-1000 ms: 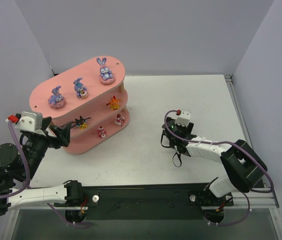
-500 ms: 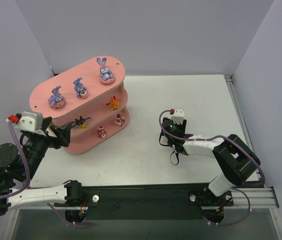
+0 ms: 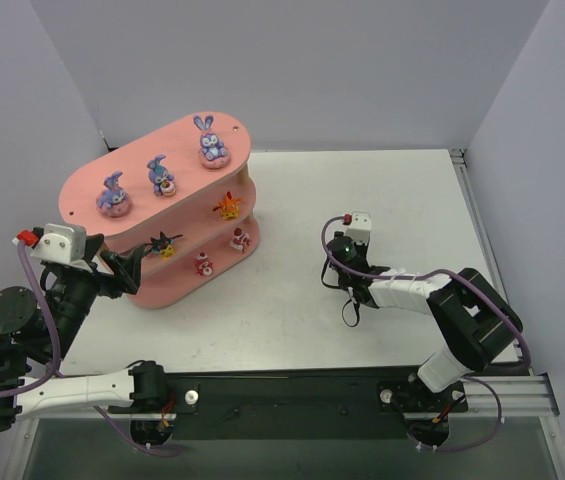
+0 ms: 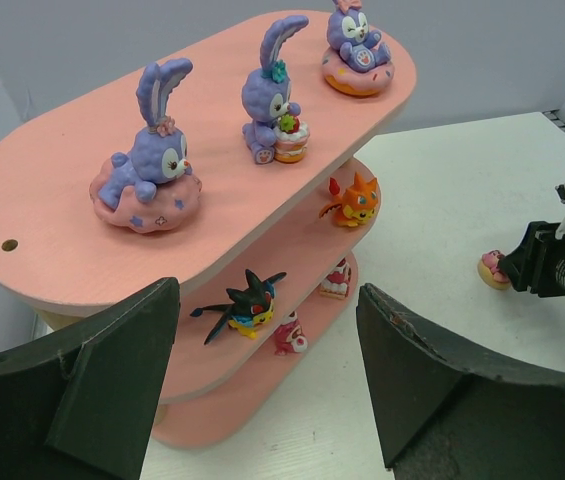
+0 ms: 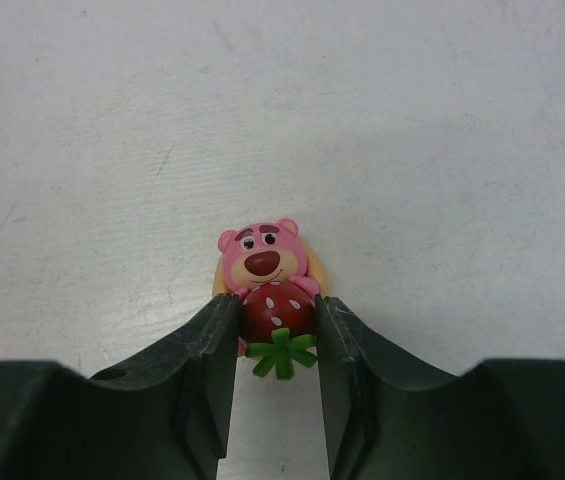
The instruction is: Place and organize the plastic toys onto the shelf
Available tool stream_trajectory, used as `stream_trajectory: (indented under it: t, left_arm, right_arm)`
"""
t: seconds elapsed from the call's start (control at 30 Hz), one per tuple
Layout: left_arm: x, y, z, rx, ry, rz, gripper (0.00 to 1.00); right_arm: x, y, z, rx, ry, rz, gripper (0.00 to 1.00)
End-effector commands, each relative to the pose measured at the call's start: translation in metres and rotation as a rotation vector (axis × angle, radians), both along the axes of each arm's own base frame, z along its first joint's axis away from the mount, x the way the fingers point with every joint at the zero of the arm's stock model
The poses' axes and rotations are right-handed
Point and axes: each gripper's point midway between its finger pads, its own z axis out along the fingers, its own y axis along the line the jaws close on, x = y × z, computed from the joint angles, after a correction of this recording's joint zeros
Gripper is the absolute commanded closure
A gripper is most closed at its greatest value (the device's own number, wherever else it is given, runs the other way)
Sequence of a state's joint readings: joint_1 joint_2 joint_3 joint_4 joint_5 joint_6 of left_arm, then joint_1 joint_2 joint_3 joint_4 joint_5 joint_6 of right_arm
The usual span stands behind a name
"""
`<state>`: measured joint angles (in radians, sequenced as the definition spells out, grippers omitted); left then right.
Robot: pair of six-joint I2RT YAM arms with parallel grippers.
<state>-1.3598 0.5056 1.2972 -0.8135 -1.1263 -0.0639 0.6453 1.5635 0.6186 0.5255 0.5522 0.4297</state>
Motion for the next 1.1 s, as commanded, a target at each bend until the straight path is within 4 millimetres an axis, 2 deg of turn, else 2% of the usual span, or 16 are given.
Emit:
stream_trajectory:
  t: [0.0, 0.03, 0.1, 0.2, 0.3, 0.53, 0.57, 0.63, 0.67, 0.77, 0.8, 0.87, 0.9, 1.0, 1.03, 1.07]
  left_arm:
    - [-0.001, 0.005, 0.002, -0.014, -0.001, 0.002, 0.19]
    - [-0.001, 0.005, 0.002, -0.013, 0.0, 0.003, 0.19]
    - [-0.001, 0.006, 0.002, -0.019, 0.0, 0.003, 0.19]
    - [-0.001, 0.006, 0.001, -0.022, 0.001, 0.002, 0.19]
    - [-0.002, 0.007, 0.0, -0.026, 0.002, 0.0, 0.19]
    - [-0.002, 0.007, 0.0, -0.034, 0.0, -0.001, 0.19]
    - [-0.002, 0.007, 0.0, -0.032, -0.001, -0.003, 0.19]
    - [-0.002, 0.008, 0.001, -0.034, -0.002, -0.001, 0.19]
    - [-0.002, 0.009, 0.001, -0.031, -0.003, 0.0, 0.19]
    - [-0.002, 0.01, 0.005, -0.031, -0.008, 0.005, 0.19]
    - [-0.002, 0.012, 0.005, -0.032, -0.009, 0.006, 0.19]
    - [-0.002, 0.013, 0.007, -0.036, -0.01, 0.008, 0.19]
    - [-0.002, 0.014, 0.007, -0.033, -0.011, 0.008, 0.19]
    - [-0.003, 0.018, 0.009, -0.033, -0.009, 0.005, 0.19]
    - [-0.004, 0.019, 0.01, -0.035, -0.008, 0.005, 0.19]
    - [-0.004, 0.021, 0.011, -0.037, -0.008, 0.006, 0.19]
  right_arm:
    - [0.0, 0.0, 0.001, 0.025, 0.006, -0.003, 0.79]
    - [0.0, 0.002, 0.001, 0.031, 0.008, 0.002, 0.83]
    - [0.0, 0.003, 0.002, 0.033, 0.013, 0.01, 0.99]
    - [-0.004, 0.012, 0.012, 0.045, 0.002, 0.044, 1.0]
    - [-0.014, 0.036, 0.027, 0.053, -0.016, 0.118, 1.0]
    - [-0.057, 0.127, 0.063, 0.097, -0.049, 0.344, 1.0]
    - [-0.069, 0.15, 0.073, 0.114, -0.063, 0.399, 1.0]
    - [-0.078, 0.168, 0.076, 0.12, -0.066, 0.435, 1.0]
    - [-0.091, 0.185, 0.079, 0.13, -0.068, 0.479, 1.0]
    - [-0.108, 0.226, 0.087, 0.181, -0.067, 0.569, 1.0]
    - [-0.118, 0.251, 0.091, 0.207, -0.067, 0.62, 1.0]
    - [-0.126, 0.274, 0.08, 0.192, -0.046, 0.659, 1.0]
    - [-0.135, 0.294, 0.091, 0.216, -0.061, 0.687, 1.0]
    - [-0.147, 0.321, 0.081, 0.186, -0.051, 0.727, 1.0]
    - [-0.149, 0.334, 0.091, 0.215, -0.068, 0.74, 1.0]
    - [-0.151, 0.341, 0.082, 0.2, -0.061, 0.753, 1.0]
